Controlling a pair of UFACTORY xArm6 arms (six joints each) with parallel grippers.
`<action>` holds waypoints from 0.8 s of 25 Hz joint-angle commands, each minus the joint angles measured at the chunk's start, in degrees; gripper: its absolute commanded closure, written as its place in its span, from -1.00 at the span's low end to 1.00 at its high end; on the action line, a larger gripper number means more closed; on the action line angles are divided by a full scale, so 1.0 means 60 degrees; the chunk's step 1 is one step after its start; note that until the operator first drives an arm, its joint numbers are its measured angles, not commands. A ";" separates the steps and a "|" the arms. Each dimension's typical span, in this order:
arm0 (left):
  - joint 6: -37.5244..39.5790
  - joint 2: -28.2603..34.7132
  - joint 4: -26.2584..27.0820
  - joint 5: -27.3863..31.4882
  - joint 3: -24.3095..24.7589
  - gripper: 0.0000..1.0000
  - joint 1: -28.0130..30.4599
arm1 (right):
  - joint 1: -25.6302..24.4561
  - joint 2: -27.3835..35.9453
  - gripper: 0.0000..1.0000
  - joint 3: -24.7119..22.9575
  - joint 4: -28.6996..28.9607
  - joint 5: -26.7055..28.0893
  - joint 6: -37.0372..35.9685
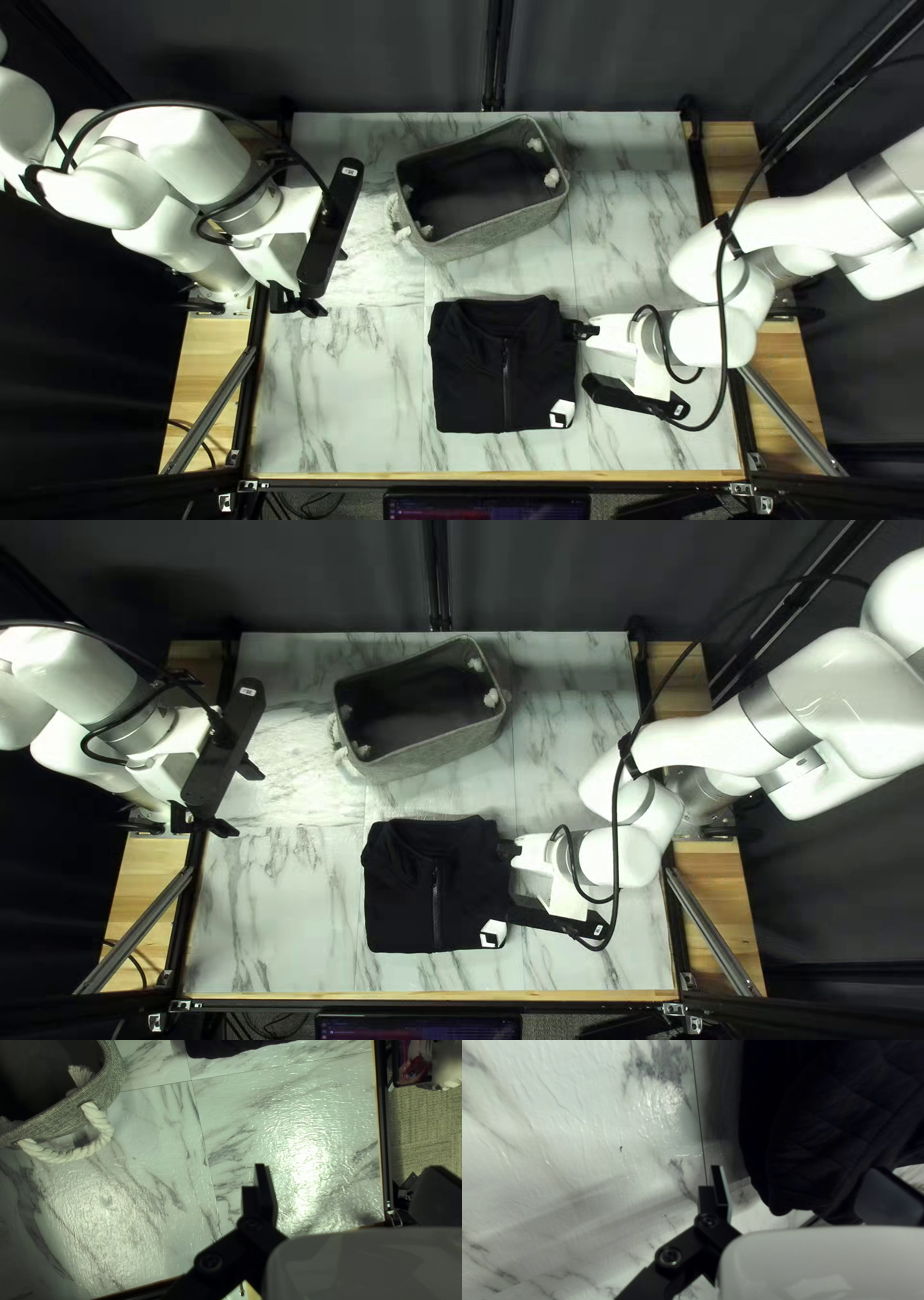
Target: Pick up a folded sweatshirt and place it into a fabric basket
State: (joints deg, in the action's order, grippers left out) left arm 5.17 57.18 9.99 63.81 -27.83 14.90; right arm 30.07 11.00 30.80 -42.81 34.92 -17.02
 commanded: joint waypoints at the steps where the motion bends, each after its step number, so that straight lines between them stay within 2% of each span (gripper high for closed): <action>1: 0.0000 0.0000 0.0000 0.0000 0.0000 -1.00 0.0000 | -0.0156 0.0301 -1.00 -0.0280 -0.1131 -0.0361 0.0567; 5: 0.0000 0.0000 0.0000 0.0000 0.0000 -1.00 0.0000 | -0.0775 0.0556 -1.00 -0.1005 -0.2860 -0.1502 0.1258; 6: 0.0000 0.0000 0.0000 0.0000 0.0000 -1.00 0.0000 | -0.1161 0.0636 -1.00 -0.1310 -0.3886 -0.1982 0.1721; 9: 0.0000 0.0000 0.0000 0.0000 0.0000 -1.00 0.0000 | -0.1701 0.0624 -1.00 -0.1536 -0.5326 -0.2588 0.2316; 15: 0.0000 0.0000 0.0000 0.0000 0.0000 -1.00 0.0000 | -0.1867 0.0017 -1.00 -0.1383 -0.5278 -0.2663 0.1932; 20: 0.0000 0.0000 0.0000 0.0000 0.0000 -1.00 0.0000 | -0.2165 -0.0525 -1.00 -0.1260 -0.6623 -0.2879 0.2978</action>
State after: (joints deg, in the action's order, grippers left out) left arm 5.17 57.18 9.99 63.81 -27.83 14.90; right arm 17.96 9.37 22.72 -78.64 18.34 -2.30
